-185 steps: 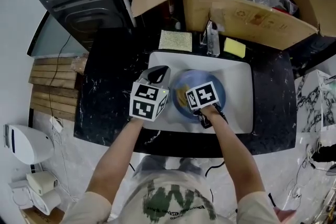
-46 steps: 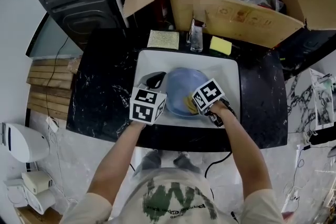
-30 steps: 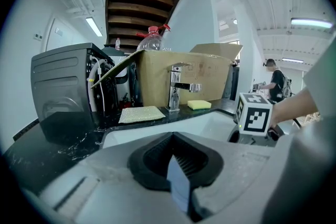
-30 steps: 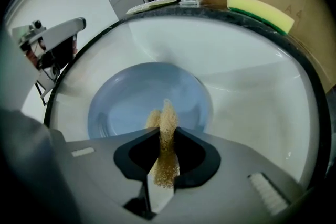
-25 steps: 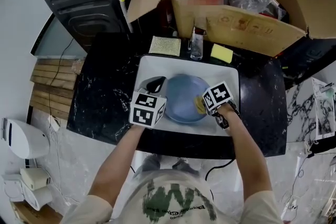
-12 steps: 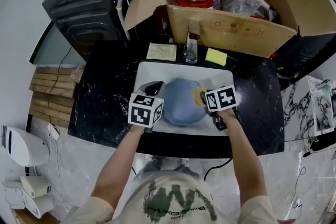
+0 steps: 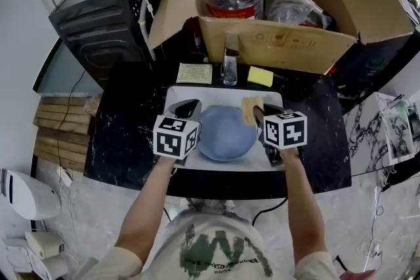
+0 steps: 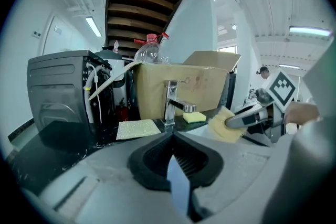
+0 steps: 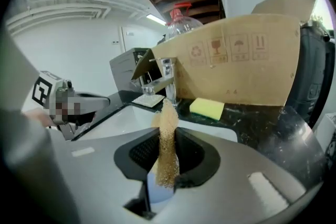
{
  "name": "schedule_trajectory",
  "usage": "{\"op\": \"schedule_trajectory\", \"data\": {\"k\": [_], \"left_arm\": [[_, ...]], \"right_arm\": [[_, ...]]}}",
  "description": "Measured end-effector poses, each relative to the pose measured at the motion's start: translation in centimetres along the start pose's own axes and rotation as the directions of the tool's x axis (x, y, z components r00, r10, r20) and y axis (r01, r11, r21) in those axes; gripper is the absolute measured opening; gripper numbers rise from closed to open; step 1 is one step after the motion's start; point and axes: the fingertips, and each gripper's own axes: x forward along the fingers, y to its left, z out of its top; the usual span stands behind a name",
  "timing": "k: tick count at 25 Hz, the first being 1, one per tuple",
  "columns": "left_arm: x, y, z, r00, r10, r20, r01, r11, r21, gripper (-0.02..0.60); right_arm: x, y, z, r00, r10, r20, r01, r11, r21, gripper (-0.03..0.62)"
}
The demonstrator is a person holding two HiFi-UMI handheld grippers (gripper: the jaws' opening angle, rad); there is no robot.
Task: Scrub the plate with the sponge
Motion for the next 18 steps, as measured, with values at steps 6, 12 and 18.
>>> {"op": "schedule_trajectory", "data": {"k": [6, 12, 18], "left_arm": [[-0.6, -0.2, 2.5, 0.999, -0.022, 0.028, 0.022, 1.0, 0.006, 0.003], [-1.6, 0.3, 4.3, 0.996, 0.009, 0.089, -0.012, 0.999, 0.039, 0.003], [-2.0, 1.1, 3.7, 0.995, 0.038, 0.091, -0.04, 0.999, 0.031, 0.003]], "right_arm": [[-3.0, 0.5, 3.2, 0.988, -0.053, 0.145, 0.06, 0.997, -0.048, 0.069], [-5.2, 1.0, 4.9, 0.958, -0.099, 0.268, 0.116, 0.992, -0.049, 0.069], [-7.0, 1.0, 5.9, 0.915, -0.155, 0.372, 0.186, 0.981, -0.048, 0.069]]}}
